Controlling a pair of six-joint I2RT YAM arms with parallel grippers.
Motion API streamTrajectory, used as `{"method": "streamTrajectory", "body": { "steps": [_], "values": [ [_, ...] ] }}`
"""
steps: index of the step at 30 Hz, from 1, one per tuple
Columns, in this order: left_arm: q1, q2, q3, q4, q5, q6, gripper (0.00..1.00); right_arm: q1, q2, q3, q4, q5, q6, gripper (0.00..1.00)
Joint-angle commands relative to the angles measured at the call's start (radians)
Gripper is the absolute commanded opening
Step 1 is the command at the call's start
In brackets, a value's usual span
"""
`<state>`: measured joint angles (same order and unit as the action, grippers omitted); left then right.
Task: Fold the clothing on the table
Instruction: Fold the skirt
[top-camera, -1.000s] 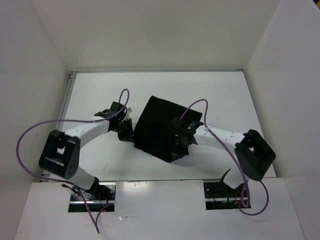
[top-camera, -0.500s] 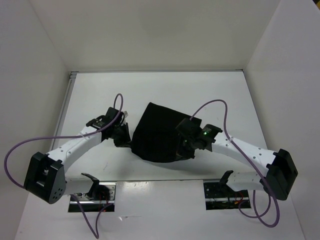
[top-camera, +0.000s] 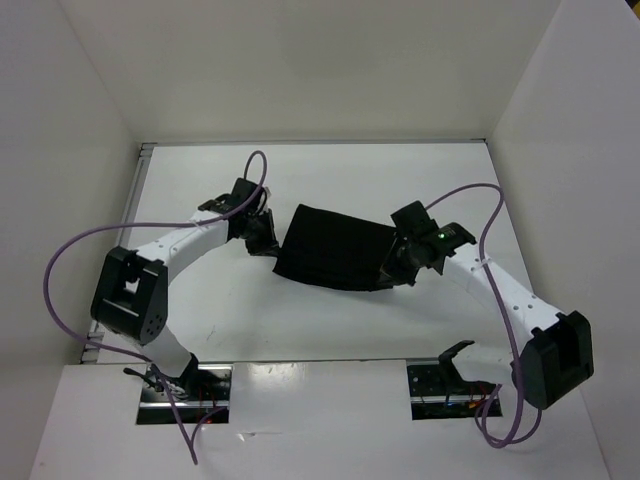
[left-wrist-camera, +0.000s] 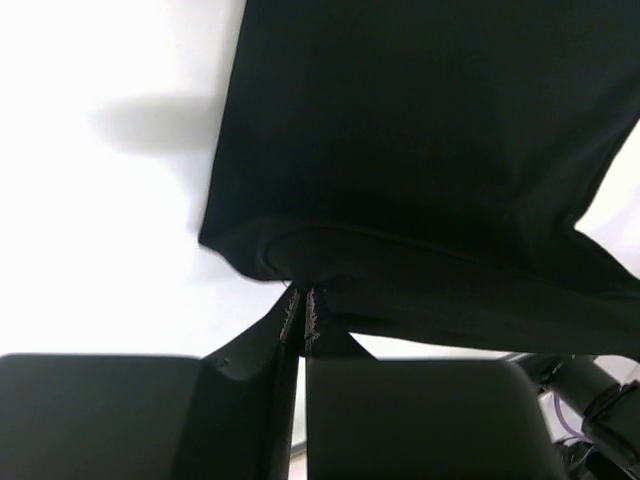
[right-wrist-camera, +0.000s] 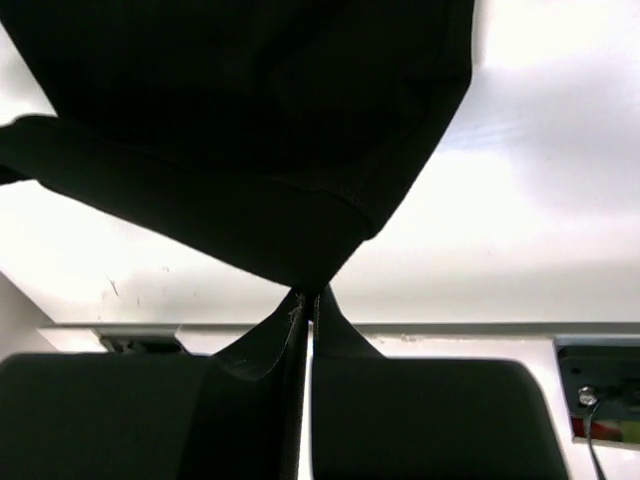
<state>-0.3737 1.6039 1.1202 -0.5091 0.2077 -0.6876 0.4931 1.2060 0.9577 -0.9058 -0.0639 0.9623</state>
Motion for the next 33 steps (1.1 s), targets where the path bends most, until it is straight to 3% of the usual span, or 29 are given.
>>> {"method": "streamTrajectory", "body": {
  "steps": [1,19,33],
  "values": [
    [0.007,0.065,0.076,0.038,-0.019,0.037,0.06,-0.063,0.045,0.064,0.002,0.018,-0.089,0.00],
    [0.075,0.235,0.332,0.028,0.021,0.074,0.06,-0.168,0.273,0.168,0.074,0.018,-0.181,0.00],
    [0.075,0.103,0.339,-0.005,0.044,0.063,0.06,-0.168,0.122,0.200,-0.035,0.018,-0.181,0.00]
  ]
}}
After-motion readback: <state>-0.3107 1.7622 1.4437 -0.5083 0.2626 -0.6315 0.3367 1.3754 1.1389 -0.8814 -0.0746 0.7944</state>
